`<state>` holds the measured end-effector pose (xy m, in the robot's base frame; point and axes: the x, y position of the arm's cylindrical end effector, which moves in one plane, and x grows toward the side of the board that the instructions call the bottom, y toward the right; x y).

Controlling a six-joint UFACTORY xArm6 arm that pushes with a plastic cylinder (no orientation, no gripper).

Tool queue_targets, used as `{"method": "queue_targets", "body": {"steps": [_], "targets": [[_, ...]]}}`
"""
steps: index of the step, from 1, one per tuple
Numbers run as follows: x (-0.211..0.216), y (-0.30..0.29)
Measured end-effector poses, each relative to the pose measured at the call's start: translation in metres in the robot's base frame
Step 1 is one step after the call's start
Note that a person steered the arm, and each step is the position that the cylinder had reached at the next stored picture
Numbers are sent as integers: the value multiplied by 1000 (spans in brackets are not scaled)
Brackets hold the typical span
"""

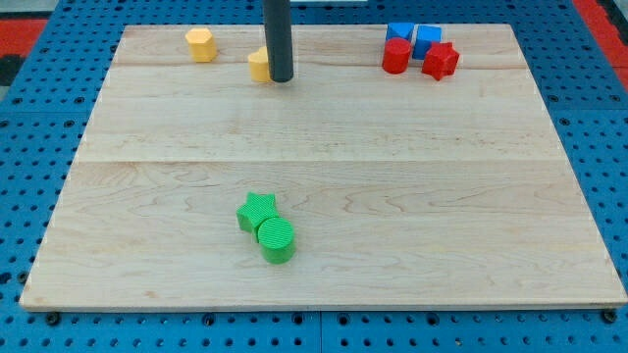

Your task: Nudge the red star left a bit

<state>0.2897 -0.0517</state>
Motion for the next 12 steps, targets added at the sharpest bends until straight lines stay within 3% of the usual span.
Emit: {"method": "queue_targets", "body": {"steps": [2, 3, 6, 7, 9, 10, 12], "targets": [[-34, -6], [-36, -67], [-27, 25], [-25, 31], [50, 77], [53, 149], [60, 175]]}}
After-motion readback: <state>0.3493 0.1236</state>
